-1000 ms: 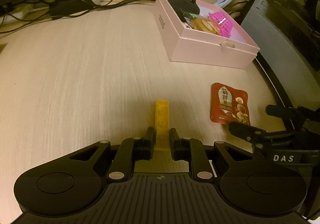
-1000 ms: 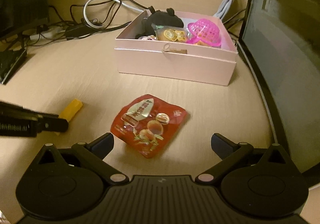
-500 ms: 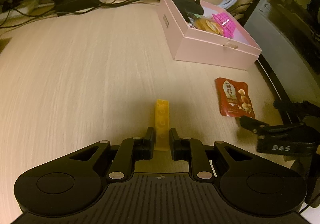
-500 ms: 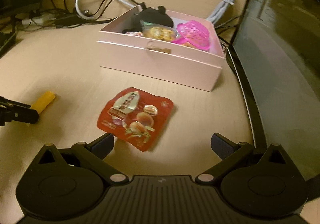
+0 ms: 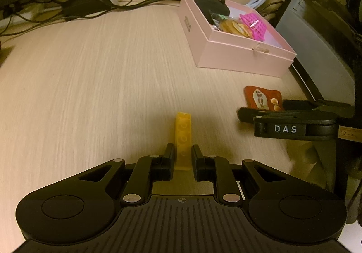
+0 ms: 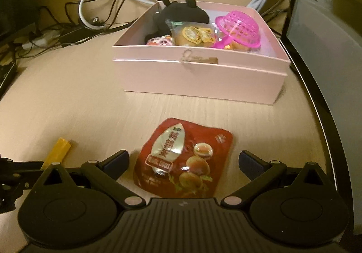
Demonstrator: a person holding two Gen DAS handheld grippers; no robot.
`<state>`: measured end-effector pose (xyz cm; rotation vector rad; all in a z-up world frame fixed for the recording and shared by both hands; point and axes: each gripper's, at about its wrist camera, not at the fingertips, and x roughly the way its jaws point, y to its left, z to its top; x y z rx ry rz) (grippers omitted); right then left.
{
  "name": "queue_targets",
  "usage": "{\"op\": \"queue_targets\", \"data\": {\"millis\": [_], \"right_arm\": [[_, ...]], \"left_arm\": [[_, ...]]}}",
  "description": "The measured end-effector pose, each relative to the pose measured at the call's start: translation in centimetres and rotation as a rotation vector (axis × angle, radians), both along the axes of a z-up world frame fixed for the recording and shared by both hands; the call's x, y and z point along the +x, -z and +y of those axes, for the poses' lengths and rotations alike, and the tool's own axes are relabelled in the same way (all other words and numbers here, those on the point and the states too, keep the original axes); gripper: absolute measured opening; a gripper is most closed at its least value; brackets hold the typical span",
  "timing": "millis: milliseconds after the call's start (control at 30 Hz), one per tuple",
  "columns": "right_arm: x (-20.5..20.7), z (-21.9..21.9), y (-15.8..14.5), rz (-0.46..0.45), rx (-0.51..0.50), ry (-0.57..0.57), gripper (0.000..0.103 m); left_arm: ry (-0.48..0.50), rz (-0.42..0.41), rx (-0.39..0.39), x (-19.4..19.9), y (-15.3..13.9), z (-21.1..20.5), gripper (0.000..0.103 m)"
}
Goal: Organize objects
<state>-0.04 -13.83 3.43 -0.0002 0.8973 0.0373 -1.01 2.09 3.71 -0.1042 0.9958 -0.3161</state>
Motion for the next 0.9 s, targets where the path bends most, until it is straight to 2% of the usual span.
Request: {"op": "queue_targets", "data": {"millis": [33, 167, 300, 367, 467, 567, 633, 767, 900], "right_arm": [[-0.1, 0.2, -0.1, 0.000, -0.007, -0.018, 0.082], [-1.2, 0.2, -0.9, -0.004, 0.015, -0.049, 0.077], [-3.9, 0.2, -2.8, -0.053, 0.006, -0.092, 0.077], [-5.2, 0.2, -3.6, -0.063, 0.005, -0.113, 0.077], [-6.2, 0.0, -4.5, -0.094, -0.006, -0.105, 0.077], [-6.9, -0.7, -5.2, -0.117, 0.014, -0.085, 0.077], [-7.5, -0.9, -5.5, -0.125, 0.023, -0.071, 0.077], [-9.0, -0.9, -5.4, -0.127, 0.034, -0.050, 0.077], [-10.0, -1.0, -5.6, -0.136, 0.049, -0.026, 0.077]], "left_arm": [[-0.001, 0.000, -0.002, 0.0, 0.0, 0.0, 0.019], [-0.004, -0.003, -0.006, 0.0, 0.1, 0.0, 0.019], [0.004, 0.001, 0.000, 0.2, 0.0, -0.1, 0.019], [-0.013, 0.005, -0.022, 0.2, 0.1, 0.2, 0.019], [-0.020, 0.017, -0.032, 0.5, 0.0, 0.4, 0.018], [-0.018, 0.004, -0.088, 1.7, -1.4, 0.6, 0.018], [-0.007, -0.042, -0.129, 3.2, -3.6, 0.1, 0.018], [0.040, -0.185, -0.142, 7.0, -8.9, -2.6, 0.018], [0.041, -0.296, -0.170, 10.8, -12.1, -5.7, 0.019]]}}
